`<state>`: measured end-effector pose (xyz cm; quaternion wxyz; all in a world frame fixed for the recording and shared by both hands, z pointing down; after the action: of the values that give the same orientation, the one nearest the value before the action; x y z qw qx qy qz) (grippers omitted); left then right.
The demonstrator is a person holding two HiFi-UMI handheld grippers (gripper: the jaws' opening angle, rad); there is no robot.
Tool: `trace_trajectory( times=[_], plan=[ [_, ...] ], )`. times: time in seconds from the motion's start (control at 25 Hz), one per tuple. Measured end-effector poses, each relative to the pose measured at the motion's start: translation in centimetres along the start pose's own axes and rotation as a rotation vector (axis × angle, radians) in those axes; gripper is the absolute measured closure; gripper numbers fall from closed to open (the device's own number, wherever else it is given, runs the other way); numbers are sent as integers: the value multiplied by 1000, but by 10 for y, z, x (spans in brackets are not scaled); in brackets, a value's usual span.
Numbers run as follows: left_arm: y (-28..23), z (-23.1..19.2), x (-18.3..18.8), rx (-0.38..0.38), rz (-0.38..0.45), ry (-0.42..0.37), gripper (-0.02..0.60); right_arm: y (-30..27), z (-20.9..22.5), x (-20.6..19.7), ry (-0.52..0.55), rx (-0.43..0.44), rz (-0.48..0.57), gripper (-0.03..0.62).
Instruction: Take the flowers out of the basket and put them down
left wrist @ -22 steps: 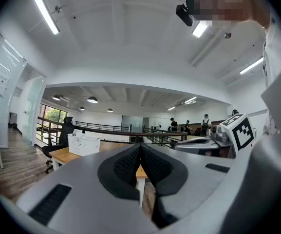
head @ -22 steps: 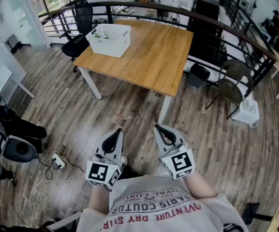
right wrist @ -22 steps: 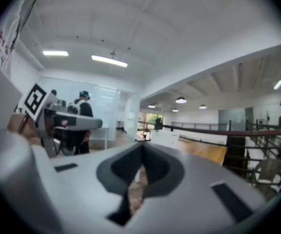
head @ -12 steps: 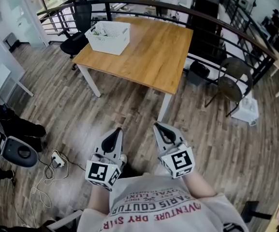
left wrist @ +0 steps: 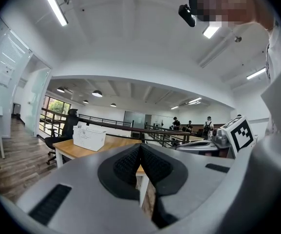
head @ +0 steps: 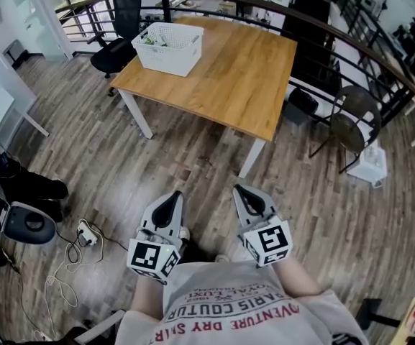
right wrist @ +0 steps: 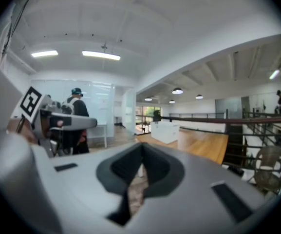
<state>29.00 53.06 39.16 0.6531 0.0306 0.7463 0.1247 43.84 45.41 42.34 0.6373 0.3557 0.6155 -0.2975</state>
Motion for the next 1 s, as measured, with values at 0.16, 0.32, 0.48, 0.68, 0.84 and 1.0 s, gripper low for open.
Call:
trace_trajectory(
  times=[0.16,0.32,0.48,0.68,0.84,1.0],
  plan=[
    [-9,-46,6,-6,16,8,558,-44,-13,-6,7,-10,-9,566],
    [-22,-105,14,-14,19,11,558,-101,-27,-7,17,-26,-6,565],
    [-35,-171,27,-25,21,8,558,-163,-45,-6,25,-42,-2,566],
    [-48,-242,36,-49,15,7,558,-228,-67,-9,36,-59,-6,566],
    [-57,-277,41,-33,11,12,558,-264,-74,-9,54,-50,-8,565],
    [-64,-308,32,-10,4,27,558,-300,-75,-21,60,-18,-39,566]
  ],
)
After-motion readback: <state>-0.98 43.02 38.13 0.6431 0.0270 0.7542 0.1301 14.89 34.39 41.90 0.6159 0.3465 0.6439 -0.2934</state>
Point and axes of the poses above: the fingertips, and each gripper's own axes: y backward along the fingers, z to its right, x out of its top, the point moved 3 cm from there along y, backward along the fingers, and after that the axes turned 15 degrees about z, right-handed, at the moved point
